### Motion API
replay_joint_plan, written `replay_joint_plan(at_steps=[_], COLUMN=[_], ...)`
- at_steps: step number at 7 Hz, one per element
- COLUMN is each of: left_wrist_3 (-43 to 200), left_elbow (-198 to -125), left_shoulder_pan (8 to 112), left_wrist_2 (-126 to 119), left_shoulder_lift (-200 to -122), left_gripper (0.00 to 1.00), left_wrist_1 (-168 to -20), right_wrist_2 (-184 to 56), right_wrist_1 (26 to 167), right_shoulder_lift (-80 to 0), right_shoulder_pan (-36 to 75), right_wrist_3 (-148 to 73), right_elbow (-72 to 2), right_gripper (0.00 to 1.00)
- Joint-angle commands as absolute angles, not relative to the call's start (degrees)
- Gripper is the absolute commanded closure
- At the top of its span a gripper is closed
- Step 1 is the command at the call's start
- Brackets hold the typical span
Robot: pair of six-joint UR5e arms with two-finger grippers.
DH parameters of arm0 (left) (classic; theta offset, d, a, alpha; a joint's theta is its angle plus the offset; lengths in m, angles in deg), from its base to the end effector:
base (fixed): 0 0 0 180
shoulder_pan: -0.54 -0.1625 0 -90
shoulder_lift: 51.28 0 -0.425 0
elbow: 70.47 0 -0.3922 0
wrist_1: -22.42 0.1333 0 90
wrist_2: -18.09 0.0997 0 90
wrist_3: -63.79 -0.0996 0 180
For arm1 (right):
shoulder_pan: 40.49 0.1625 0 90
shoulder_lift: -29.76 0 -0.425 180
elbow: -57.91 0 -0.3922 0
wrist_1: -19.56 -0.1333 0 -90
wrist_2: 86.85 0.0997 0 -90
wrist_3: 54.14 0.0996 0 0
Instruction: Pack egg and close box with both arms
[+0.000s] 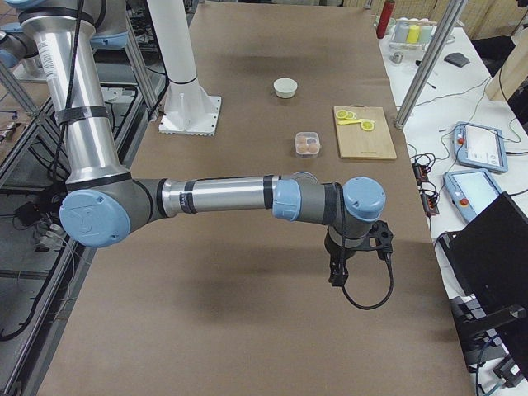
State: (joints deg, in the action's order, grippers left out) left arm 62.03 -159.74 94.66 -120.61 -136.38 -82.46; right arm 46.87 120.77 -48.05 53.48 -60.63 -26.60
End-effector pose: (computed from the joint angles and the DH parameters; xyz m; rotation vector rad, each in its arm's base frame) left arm -0.0916 -0.4576 0.6733 0.1949 0.8390 0.0300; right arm 0.1040 -0.5672 0.6118 -0.0050 -0.7663 -0.0118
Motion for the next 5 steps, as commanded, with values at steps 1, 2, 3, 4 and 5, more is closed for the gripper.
replay_joint_plan(at_steps=[1, 2, 3, 4, 5], left_wrist_3=[62.0, 62.0, 62.0, 62.0, 62.0], left_elbow=[-159.9, -159.9, -159.9, -159.9, -159.9], left_shoulder_pan=[94.7, 94.7, 94.7, 94.7, 94.7], left_wrist_2=[-120.6, -120.6, -120.6, -120.6, -120.6], left_shoulder_lift=[-136.3, -136.3, -136.3, -136.3, -136.3], left_gripper=[0.02, 0.02, 0.02, 0.02, 0.02], left_wrist_1=[-82.4, -82.4, -82.4, -82.4, -82.4], right_wrist_2=[45.4, 45.5, 45.4, 45.5, 45.5], right_wrist_1=[121.7, 121.7, 121.8, 121.6, 121.5], right_shoulder_lift=[-48.5, -48.4, -48.5, -48.3, -48.0], right_shoulder_pan=[53.1, 53.1, 53.0, 52.8, 52.0], right_wrist_3=[-61.0, -61.0, -61.1, -61.0, -61.0], right_elbow=[-26.6, -26.8, -26.8, -27.2, -27.2], right_gripper=[0.01, 0.00, 0.00, 0.00, 0.00])
